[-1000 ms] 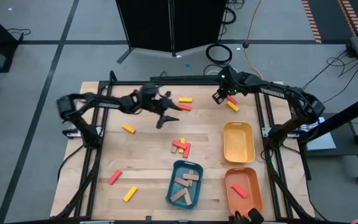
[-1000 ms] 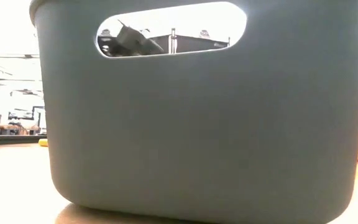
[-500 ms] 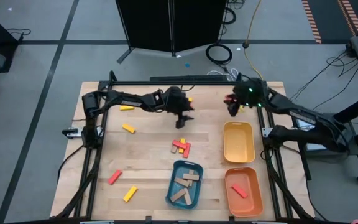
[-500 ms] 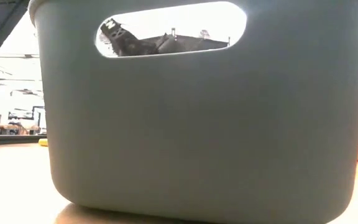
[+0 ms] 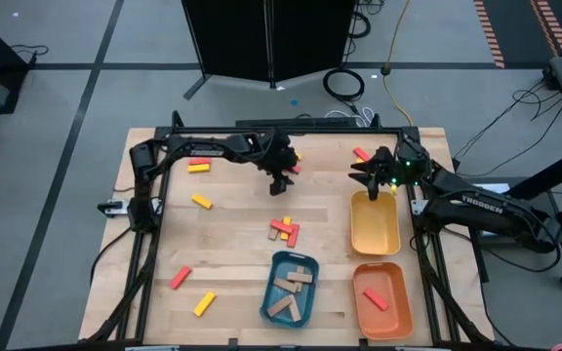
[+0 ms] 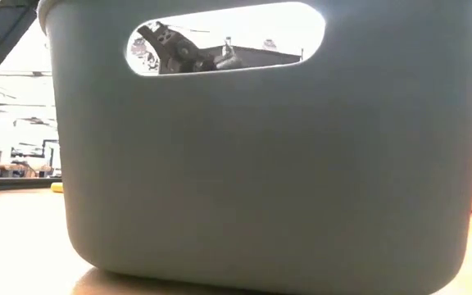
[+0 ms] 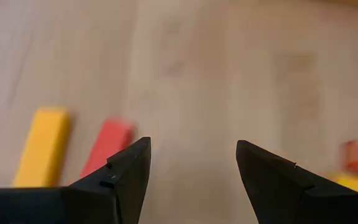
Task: Sort blocks
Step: Put the orange block into the orange bin
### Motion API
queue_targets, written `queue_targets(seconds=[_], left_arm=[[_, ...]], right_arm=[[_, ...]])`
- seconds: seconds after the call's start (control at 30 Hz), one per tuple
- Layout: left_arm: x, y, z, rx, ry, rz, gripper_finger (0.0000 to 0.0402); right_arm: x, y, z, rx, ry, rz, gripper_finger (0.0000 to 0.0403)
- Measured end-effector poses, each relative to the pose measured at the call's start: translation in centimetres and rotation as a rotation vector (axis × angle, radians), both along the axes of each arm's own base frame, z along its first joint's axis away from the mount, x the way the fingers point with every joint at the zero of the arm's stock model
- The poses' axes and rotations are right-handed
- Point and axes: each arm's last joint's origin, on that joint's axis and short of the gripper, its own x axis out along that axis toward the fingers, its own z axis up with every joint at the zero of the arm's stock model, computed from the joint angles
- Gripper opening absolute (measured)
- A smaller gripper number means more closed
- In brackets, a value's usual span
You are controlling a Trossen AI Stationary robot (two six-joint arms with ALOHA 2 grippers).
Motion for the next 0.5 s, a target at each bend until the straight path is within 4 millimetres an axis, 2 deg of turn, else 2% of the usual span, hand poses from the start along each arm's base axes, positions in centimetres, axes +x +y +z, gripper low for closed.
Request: queue_targets(seconds=[0.23, 0.5], left_arm=[[-0.7, 2.5, -1.5, 0.048, 0.032, 0.022, 0.0233], [-0.9, 3.3, -2.5, 0.108, 0.06, 0.007, 0.023]], right_arm=[[0.1, 0.0, 0.1, -0.026, -0.004, 0.032, 0.0144], [0.2, 0.0, 0.2, -0.088, 0.0, 0.052, 0.0144]])
